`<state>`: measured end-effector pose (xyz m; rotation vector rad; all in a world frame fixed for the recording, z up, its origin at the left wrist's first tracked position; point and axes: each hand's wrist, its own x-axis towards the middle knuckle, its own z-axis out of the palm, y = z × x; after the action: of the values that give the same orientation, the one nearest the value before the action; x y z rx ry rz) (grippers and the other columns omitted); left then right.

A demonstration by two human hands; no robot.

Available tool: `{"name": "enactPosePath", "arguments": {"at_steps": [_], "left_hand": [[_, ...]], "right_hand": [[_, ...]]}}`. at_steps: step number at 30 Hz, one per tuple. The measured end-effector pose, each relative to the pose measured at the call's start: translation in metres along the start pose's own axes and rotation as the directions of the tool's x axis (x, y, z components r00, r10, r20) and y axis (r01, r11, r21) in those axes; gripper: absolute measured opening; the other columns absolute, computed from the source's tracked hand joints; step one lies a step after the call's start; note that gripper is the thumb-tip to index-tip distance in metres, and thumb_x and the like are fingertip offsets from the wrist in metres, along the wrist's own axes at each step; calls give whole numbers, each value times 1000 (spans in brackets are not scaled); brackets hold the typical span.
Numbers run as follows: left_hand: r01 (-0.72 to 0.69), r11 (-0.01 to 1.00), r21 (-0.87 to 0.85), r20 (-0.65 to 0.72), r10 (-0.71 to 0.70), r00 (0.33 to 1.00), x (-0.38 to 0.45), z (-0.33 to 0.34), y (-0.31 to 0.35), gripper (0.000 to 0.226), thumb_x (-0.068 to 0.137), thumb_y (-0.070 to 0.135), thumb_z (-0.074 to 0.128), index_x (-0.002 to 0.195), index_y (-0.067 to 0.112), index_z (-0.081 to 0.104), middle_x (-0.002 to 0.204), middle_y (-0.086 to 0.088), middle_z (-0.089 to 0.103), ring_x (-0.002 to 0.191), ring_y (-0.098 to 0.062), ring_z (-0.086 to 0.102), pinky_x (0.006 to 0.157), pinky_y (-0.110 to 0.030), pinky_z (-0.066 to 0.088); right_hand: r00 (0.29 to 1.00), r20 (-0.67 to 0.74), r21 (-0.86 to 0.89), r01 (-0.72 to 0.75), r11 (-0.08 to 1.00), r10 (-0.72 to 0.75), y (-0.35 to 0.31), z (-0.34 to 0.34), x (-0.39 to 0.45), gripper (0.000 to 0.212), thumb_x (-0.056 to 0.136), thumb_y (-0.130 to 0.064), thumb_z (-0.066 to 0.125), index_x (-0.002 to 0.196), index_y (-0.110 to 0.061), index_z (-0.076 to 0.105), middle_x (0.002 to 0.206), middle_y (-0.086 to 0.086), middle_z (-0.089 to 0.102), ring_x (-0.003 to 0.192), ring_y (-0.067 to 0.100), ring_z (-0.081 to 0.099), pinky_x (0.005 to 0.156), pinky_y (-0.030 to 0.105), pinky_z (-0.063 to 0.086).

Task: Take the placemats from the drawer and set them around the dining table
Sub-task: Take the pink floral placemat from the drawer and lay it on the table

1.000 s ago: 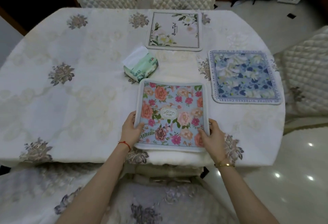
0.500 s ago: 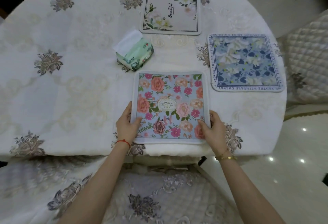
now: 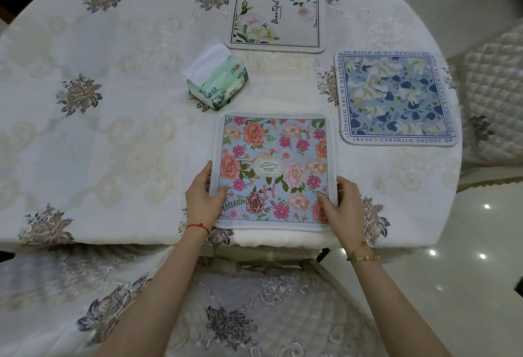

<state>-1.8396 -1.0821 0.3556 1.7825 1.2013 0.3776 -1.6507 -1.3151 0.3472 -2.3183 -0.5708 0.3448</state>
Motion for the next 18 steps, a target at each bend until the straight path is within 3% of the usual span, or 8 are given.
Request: {"name": "enactPosePath", "arguments": {"at_steps": [2, 6, 10, 13, 18], "left_hand": [[-66, 988, 137, 7, 66, 998, 5, -1, -4, 65, 86, 20, 67, 144, 15, 39, 137, -5, 51, 120, -20, 50, 102, -29, 41], [-218, 936, 277, 60, 210, 976, 24, 1, 3, 59, 91, 22, 60, 144, 11, 38, 144, -8, 41, 133, -19, 35, 113, -27, 24], [-401, 857, 325, 133, 378, 916, 58, 12, 30, 55, 91, 18, 56, 142, 8, 39, 144, -9, 43, 133, -20, 36, 112, -22, 21], [-511, 783, 355, 248, 448, 859, 85, 27, 45, 58, 89, 14, 57, 143, 5, 38, 146, -14, 41, 137, -27, 34, 117, -30, 20], [-592, 705, 390, 411, 443, 797, 119, 49, 55, 62, 95, 30, 51, 148, 7, 29, 154, -12, 29, 145, -27, 21, 120, -43, 16]], "right_hand": [[995, -48, -148, 82, 986, -90, -1, -2, 3, 51, 83, -25, 73, 126, -7, 52, 114, 10, 54, 105, 24, 49, 91, 42, 46], [974, -78, -358, 172, 918, -213, -11, 4, 25, 60, 89, -31, 65, 137, -3, 43, 137, 18, 45, 128, 33, 40, 107, 47, 36], [950, 91, -348, 311, 884, -298, -39, 24, 71, 61, 96, -38, 50, 146, -8, 33, 154, 13, 31, 145, 31, 21, 119, 49, 17], [900, 224, -322, 431, 843, -375, -62, 45, 104, 62, 97, -41, 45, 150, -12, 27, 159, 7, 21, 149, 26, 9, 121, 49, 8], [817, 405, -329, 549, 768, -410, -78, 76, 138, 67, 99, -46, 40, 153, -14, 18, 162, 3, 12, 150, 19, 0, 122, 41, -3]]}}
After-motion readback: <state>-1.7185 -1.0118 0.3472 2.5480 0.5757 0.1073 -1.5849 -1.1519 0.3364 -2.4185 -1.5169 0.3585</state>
